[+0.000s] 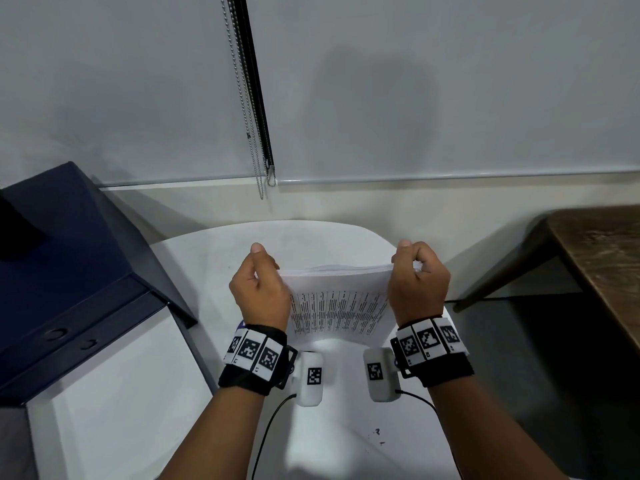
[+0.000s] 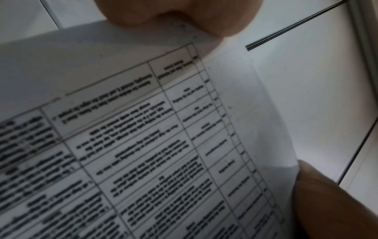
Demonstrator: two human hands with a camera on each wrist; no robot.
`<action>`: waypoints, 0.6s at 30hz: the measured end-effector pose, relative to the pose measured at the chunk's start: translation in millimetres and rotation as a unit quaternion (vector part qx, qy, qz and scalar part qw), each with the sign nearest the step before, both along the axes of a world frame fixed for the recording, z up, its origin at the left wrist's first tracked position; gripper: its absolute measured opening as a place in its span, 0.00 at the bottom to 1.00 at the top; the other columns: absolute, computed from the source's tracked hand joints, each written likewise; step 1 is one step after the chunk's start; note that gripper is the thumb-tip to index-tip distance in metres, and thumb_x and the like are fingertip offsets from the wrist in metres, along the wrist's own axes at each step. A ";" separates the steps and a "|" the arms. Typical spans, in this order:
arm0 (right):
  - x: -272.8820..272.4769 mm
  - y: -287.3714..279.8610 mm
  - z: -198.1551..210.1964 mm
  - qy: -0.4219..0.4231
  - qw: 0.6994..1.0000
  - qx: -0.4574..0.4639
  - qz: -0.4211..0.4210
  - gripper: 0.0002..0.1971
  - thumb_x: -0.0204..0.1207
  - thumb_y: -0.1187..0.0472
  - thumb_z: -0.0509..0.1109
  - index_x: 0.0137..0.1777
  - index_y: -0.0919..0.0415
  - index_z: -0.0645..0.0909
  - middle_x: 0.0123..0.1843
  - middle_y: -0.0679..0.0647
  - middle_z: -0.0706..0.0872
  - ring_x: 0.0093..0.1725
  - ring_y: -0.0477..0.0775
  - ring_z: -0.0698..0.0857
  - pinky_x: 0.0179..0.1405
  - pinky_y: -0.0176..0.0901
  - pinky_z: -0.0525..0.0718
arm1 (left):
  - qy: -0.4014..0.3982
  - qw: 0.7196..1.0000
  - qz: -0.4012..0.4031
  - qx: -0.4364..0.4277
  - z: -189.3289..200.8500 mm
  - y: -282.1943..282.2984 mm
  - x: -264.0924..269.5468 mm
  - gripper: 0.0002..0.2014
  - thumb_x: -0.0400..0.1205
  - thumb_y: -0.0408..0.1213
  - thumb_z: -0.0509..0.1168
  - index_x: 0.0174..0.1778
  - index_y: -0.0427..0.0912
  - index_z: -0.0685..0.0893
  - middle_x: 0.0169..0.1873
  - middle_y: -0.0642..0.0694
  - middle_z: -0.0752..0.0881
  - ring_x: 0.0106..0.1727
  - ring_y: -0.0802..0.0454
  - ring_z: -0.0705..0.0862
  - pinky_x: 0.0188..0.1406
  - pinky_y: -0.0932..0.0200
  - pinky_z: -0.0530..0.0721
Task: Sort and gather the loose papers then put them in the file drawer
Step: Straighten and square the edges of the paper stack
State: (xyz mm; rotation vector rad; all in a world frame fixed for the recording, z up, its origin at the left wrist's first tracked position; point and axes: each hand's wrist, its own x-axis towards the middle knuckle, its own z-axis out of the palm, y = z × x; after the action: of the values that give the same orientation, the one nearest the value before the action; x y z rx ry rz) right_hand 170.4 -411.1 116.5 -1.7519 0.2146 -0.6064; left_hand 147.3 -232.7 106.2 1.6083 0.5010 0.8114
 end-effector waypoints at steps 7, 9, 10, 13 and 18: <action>2.7 -3.5 1.3 0.019 0.999 -0.032 -0.009 0.23 0.79 0.56 0.59 0.30 0.76 0.73 0.29 0.76 0.78 0.27 0.58 0.71 0.25 0.32 0.66 | 0.003 0.999 0.036 0.009 -1.2 -2.2 3.5 0.25 0.87 0.48 0.52 0.25 0.43 0.75 0.22 0.51 0.76 0.25 0.60 0.74 0.29 0.67 0.72; 3.5 -2.8 0.9 0.019 0.999 -0.033 -0.016 0.23 0.78 0.56 0.59 0.30 0.76 0.73 0.29 0.75 0.78 0.30 0.62 0.73 0.24 0.32 0.66 | -0.008 0.999 0.045 0.015 -1.1 -3.3 4.4 0.25 0.87 0.47 0.52 0.26 0.40 0.75 0.23 0.51 0.77 0.25 0.62 0.75 0.29 0.70 0.71; 3.9 -2.1 1.1 0.019 0.999 -0.031 -0.018 0.23 0.78 0.56 0.59 0.30 0.76 0.73 0.28 0.75 0.77 0.29 0.61 0.72 0.24 0.33 0.65 | -0.011 0.999 0.050 0.013 -0.9 -4.2 4.9 0.25 0.88 0.47 0.52 0.27 0.39 0.75 0.23 0.51 0.77 0.25 0.62 0.75 0.29 0.71 0.71; 3.5 -0.8 2.4 0.018 1.000 -0.017 -0.019 0.22 0.78 0.56 0.59 0.30 0.76 0.72 0.29 0.77 0.76 0.25 0.50 0.68 0.23 0.33 0.64 | -0.012 0.999 0.037 0.014 -0.5 -6.1 3.2 0.27 0.88 0.48 0.52 0.28 0.34 0.75 0.22 0.51 0.74 0.25 0.59 0.72 0.28 0.68 0.69; 4.3 -2.0 3.2 0.016 1.000 -0.005 -0.011 0.22 0.78 0.57 0.59 0.31 0.78 0.72 0.28 0.79 0.74 0.24 0.46 0.65 0.21 0.31 0.63 | -0.070 0.980 -0.188 -0.009 -9.1 7.4 -5.3 0.25 0.79 0.59 0.64 0.41 0.37 0.73 0.36 0.47 0.88 0.37 0.56 0.84 0.42 0.58 0.80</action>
State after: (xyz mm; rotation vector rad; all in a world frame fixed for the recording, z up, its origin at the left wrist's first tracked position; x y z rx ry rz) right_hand 174.7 -413.1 119.8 -1.7709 0.2546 -0.5966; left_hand 142.0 -225.3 97.1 1.5522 0.0974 0.6247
